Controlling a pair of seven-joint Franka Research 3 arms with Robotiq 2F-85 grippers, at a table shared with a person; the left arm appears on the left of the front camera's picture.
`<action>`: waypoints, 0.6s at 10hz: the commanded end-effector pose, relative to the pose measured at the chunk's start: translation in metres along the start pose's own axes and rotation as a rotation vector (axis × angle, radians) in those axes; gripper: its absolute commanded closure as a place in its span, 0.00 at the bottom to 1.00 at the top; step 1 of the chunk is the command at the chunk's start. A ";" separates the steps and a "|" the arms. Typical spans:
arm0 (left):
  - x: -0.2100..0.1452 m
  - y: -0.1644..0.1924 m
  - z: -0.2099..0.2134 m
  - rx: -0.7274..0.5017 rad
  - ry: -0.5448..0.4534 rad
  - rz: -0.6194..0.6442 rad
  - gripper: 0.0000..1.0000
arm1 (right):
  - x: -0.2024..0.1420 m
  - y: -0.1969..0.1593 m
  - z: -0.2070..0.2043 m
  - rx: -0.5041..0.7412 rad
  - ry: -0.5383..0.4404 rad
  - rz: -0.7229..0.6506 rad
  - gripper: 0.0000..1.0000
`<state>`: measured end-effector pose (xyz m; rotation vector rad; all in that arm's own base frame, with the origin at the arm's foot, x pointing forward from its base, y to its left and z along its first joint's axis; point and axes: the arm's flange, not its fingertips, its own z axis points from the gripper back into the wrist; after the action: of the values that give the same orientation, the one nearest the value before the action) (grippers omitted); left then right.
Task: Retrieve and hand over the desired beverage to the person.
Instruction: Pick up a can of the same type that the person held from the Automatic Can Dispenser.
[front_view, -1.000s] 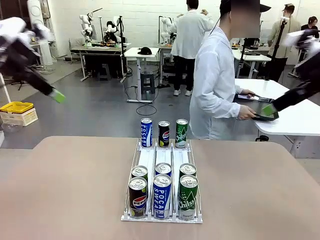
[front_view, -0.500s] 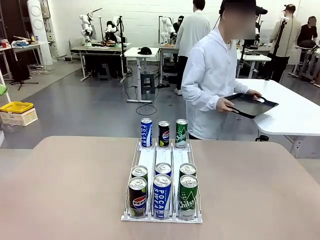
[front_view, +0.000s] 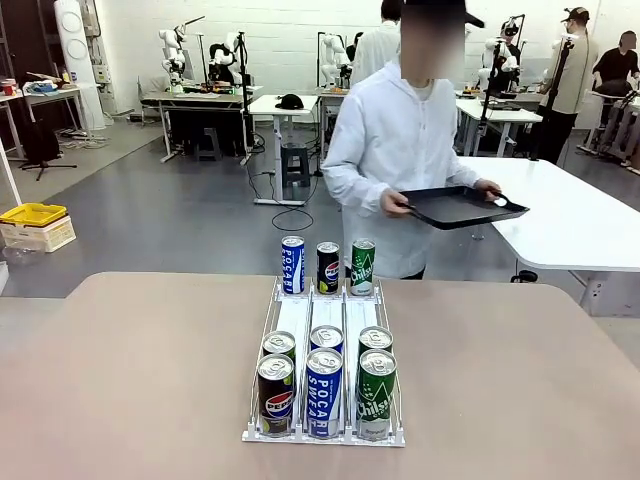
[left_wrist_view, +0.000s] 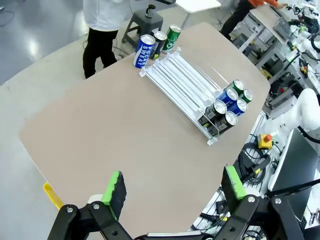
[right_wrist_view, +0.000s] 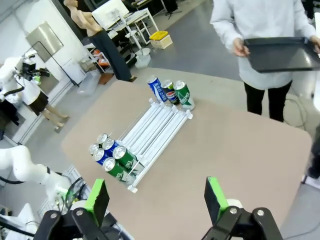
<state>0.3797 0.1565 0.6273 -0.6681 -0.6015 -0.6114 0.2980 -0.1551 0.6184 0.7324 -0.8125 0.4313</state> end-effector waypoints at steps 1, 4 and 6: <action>0.002 -0.011 -0.015 -0.036 0.021 -0.034 0.00 | 0.000 0.002 0.003 -0.006 -0.016 0.012 0.00; 0.000 0.000 0.000 0.000 0.000 0.000 0.00 | 0.000 0.002 0.003 -0.006 -0.016 0.012 0.00; 0.000 0.000 0.000 0.000 0.000 0.000 0.00 | 0.000 0.002 0.003 -0.006 -0.016 0.012 0.00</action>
<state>0.3782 0.1560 0.6265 -0.6557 -0.5847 -0.5890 0.2928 -0.1555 0.6214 0.7181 -0.8279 0.4144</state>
